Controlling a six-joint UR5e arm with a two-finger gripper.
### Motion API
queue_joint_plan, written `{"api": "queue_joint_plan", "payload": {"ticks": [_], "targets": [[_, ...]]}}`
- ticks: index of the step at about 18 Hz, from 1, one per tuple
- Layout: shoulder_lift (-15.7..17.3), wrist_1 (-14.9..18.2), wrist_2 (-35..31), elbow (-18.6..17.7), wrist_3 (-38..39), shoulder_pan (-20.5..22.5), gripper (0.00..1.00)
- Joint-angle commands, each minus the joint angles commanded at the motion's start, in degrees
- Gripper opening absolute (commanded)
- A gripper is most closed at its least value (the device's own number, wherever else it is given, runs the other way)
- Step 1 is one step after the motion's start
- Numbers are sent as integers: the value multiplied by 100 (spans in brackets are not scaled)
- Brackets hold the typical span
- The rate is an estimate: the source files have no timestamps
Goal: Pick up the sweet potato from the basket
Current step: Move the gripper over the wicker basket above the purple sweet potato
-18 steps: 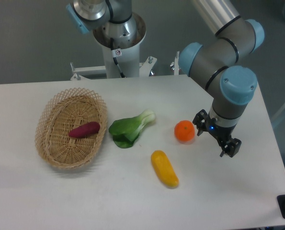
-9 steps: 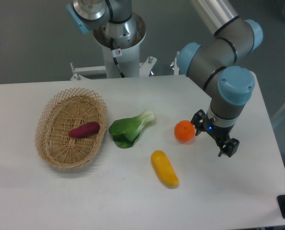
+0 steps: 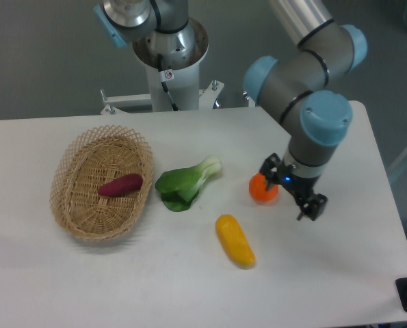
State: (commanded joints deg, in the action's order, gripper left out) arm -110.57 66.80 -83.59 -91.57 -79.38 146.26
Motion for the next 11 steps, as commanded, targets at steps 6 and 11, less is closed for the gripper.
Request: {"api": "queue_joint_plan", "payload": {"ticks": [6,11], "targets": [[430,-26,9,-623,713,-826,100],[756,-26,9,-1134,995,-1538,100]]}}
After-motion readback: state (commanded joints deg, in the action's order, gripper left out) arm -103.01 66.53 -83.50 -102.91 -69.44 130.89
